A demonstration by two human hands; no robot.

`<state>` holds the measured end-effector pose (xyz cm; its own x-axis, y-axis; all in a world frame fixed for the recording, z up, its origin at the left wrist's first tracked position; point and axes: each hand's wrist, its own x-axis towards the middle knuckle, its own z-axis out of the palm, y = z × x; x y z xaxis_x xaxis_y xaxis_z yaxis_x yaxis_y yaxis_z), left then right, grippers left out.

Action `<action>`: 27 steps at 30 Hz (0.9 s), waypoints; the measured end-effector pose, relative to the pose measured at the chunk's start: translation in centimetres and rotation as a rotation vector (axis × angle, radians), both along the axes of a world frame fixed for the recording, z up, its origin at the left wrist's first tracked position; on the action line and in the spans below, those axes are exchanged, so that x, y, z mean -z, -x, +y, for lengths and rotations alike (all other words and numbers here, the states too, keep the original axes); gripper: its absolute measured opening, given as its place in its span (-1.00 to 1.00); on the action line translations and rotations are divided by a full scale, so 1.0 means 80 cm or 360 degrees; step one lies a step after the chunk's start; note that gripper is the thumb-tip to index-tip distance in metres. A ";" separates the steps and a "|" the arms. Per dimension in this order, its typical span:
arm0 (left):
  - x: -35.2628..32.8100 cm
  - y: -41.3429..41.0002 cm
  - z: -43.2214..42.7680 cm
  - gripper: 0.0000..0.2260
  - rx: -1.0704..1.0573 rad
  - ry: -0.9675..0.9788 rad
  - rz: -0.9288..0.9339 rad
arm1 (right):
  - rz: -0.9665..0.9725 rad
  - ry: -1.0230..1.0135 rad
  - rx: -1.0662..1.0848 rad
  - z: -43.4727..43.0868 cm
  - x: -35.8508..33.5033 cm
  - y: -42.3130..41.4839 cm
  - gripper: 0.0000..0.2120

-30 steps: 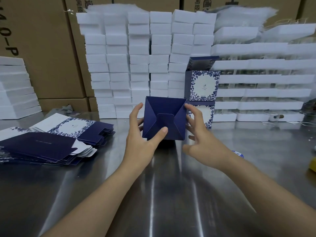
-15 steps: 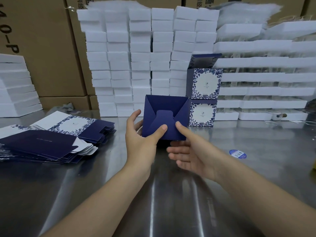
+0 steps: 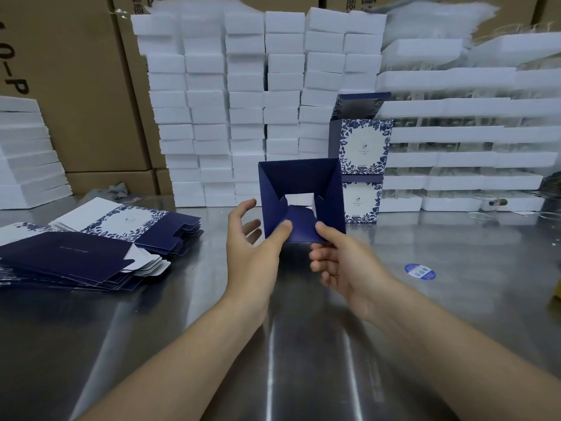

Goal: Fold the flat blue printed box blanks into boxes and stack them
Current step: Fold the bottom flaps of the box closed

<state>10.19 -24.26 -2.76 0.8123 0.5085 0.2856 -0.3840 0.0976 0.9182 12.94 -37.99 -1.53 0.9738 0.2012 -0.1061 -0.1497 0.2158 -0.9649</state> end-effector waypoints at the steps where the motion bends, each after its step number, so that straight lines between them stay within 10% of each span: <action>1: 0.000 0.001 0.000 -0.51 0.0007 -0.0011 0.0096 | -0.0006 -0.0001 0.0031 0.000 0.001 0.000 -0.67; 7: -0.007 0.005 -0.001 -0.70 0.0378 0.0007 0.0640 | -0.0108 0.0065 0.0116 0.001 0.001 -0.001 -0.69; 27: -0.009 0.006 -0.005 -0.53 0.0411 -0.0011 0.0461 | -0.0167 0.0073 -0.0214 0.007 0.001 0.005 -0.63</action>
